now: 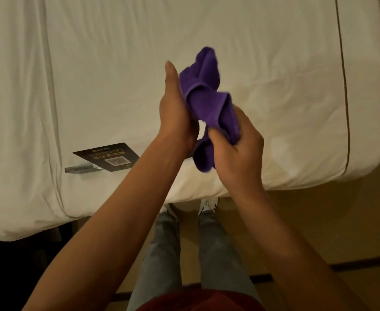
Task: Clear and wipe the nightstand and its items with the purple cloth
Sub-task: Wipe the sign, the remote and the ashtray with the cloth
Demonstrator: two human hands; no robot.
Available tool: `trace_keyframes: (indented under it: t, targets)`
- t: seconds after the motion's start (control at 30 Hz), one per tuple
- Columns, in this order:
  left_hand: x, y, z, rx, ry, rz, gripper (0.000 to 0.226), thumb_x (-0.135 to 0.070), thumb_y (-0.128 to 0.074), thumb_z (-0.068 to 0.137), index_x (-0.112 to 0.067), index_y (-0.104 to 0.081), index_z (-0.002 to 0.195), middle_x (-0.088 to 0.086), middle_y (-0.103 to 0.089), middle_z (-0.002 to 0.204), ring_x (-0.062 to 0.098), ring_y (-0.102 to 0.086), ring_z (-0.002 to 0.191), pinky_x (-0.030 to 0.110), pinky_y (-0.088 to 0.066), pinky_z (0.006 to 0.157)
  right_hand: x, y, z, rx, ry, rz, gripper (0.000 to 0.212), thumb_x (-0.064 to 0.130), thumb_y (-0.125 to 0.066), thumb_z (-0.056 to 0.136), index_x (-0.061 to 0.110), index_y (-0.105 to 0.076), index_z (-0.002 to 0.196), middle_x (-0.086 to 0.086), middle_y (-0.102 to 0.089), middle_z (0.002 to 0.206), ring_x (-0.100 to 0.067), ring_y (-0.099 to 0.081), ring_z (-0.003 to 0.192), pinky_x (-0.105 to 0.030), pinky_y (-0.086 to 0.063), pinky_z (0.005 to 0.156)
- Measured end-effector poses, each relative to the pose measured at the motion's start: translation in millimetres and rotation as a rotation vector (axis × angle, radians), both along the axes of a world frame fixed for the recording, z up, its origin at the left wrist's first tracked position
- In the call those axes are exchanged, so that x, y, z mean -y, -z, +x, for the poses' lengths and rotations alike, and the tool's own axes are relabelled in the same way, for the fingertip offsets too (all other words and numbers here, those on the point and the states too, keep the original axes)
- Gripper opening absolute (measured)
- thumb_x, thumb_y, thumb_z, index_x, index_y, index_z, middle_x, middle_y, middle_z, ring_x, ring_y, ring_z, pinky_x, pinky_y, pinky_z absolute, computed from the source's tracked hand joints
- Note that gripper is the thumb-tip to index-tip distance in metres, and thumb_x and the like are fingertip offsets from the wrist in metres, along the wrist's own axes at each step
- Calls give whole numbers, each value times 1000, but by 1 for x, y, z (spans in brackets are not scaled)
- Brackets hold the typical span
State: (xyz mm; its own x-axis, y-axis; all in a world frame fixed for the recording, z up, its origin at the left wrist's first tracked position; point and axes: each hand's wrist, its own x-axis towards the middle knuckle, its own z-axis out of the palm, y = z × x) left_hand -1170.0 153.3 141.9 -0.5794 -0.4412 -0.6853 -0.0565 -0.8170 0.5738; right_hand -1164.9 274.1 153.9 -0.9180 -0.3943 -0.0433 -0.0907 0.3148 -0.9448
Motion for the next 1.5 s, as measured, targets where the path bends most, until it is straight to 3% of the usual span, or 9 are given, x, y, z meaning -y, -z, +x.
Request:
trace_keyframes:
  t: [0.2, 0.33, 0.47, 0.6, 0.7, 0.9, 1.03, 1.27, 1.5]
  targets:
    - [12, 3, -2, 76, 93, -13, 79, -73, -28, 98, -12, -49, 144, 14, -69, 129, 27, -69, 113, 47, -54, 100, -16, -12, 6, 179, 179, -120, 26, 12, -68, 86, 38, -73, 85, 23, -71, 77, 6, -66, 74, -11, -49, 65]
    - [14, 9, 8, 222, 205, -151, 74, -83, -18, 91, -23, -53, 115, 18, -74, 111, 33, -73, 89, 45, -59, 72, -15, -22, -15, 141, 294, -205, 37, 18, -68, 85, 54, -72, 81, 27, -70, 74, 9, -64, 68, -12, -51, 64]
    - [10, 5, 13, 196, 345, -269, 74, -79, -18, 94, -18, -60, 102, 6, -76, 93, 22, -74, 87, 47, -62, 83, 0, -19, -6, -17, 52, -78, 35, 22, -67, 86, 15, -65, 120, -6, -70, 115, -15, -67, 106, -35, -56, 87]
    - [11, 7, 25, 168, 329, -559, 34, -17, -36, 111, -23, -55, 83, -19, -62, 54, -5, -59, 52, 13, -49, 52, 9, -7, 10, -151, -163, -36, 53, 24, -63, 93, 27, -43, 142, -9, -51, 151, -31, -42, 146, -55, -42, 113]
    - [21, 1, 27, 79, 407, -547, 66, -51, -13, 109, -35, -64, 69, 5, -57, 73, 22, -54, 70, 28, -45, 56, 13, -6, 5, -225, -159, 22, 49, 27, -61, 94, 19, -48, 140, -11, -56, 147, -32, -42, 146, -56, -41, 113]
    - [25, -7, 35, 86, 525, -595, 94, -77, -13, 89, -6, -74, 105, 1, -77, 93, 9, -73, 90, 23, -59, 77, 20, -17, -31, -53, -16, 85, 24, 23, -59, 86, 34, -45, 70, 22, -50, 59, 2, -48, 58, -10, -34, 59]
    - [28, -13, 34, 22, 389, -418, 79, -74, -31, 88, -9, -74, 99, 26, -72, 99, 45, -72, 94, 67, -55, 89, 10, -15, -38, 44, 9, 19, 35, 12, -63, 87, 31, -46, 63, 20, -49, 54, -1, -45, 54, -11, -35, 55]
    - [34, -23, 37, -371, -20, 94, 44, -41, -47, 97, -5, -55, 122, 26, -62, 113, 47, -54, 126, 47, -35, 116, 1, -13, -40, 336, 363, -229, 14, 26, -70, 86, 36, -67, 76, 22, -73, 73, -3, -71, 72, -30, -59, 71]
    - [22, -28, 26, -461, -75, 53, 53, -25, -32, 97, -8, -75, 72, 9, -75, 89, 33, -71, 96, 36, -52, 93, 35, -17, -14, 558, 163, -282, 13, 35, -68, 85, 44, -76, 81, 12, -79, 91, -9, -75, 88, -31, -62, 77]
